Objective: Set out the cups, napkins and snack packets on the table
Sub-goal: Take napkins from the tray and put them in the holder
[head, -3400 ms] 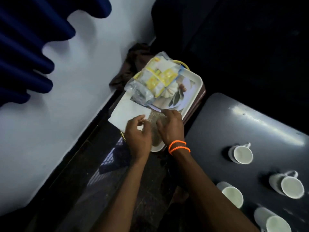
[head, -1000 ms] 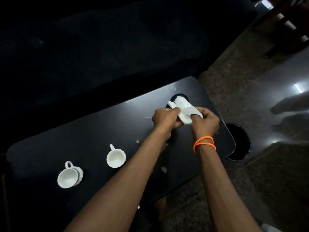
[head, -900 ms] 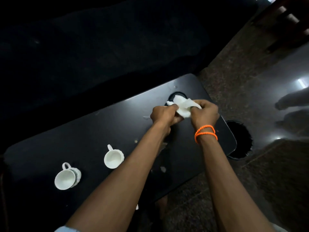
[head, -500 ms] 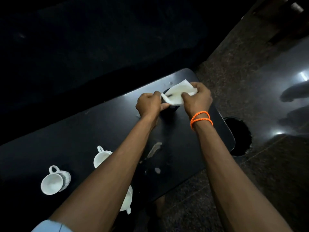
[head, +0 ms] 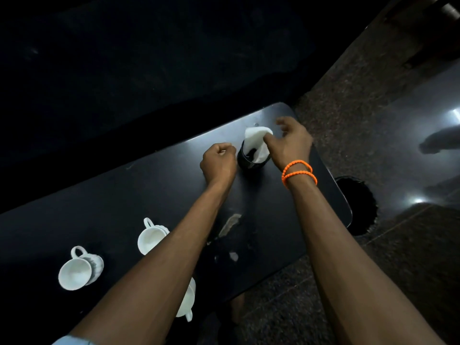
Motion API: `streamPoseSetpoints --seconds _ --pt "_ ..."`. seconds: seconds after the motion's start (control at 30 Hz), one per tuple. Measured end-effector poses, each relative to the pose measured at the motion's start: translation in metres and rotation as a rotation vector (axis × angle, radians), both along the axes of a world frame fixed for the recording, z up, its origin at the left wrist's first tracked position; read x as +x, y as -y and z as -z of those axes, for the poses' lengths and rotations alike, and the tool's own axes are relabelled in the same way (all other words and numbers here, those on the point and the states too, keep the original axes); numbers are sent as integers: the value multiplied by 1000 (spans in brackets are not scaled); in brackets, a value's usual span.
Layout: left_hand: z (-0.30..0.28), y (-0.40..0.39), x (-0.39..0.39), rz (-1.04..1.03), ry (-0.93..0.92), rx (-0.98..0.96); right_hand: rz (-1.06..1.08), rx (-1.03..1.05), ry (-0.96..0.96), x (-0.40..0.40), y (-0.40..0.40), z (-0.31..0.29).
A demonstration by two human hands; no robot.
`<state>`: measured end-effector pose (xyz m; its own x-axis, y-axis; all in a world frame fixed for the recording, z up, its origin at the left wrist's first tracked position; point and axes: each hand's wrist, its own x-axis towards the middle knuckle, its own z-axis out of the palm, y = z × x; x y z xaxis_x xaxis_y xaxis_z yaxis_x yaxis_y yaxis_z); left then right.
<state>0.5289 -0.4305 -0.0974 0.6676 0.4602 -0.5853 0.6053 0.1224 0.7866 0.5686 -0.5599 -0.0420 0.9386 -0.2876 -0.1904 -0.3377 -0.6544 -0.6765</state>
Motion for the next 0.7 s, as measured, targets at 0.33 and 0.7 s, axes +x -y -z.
streamPoseSetpoints --seconds 0.33,0.7 --pt "7 -8 13 188 23 -276 519 409 -101 -20 -2 35" --pt "8 -15 -12 203 159 -428 652 833 -77 -52 -10 41"
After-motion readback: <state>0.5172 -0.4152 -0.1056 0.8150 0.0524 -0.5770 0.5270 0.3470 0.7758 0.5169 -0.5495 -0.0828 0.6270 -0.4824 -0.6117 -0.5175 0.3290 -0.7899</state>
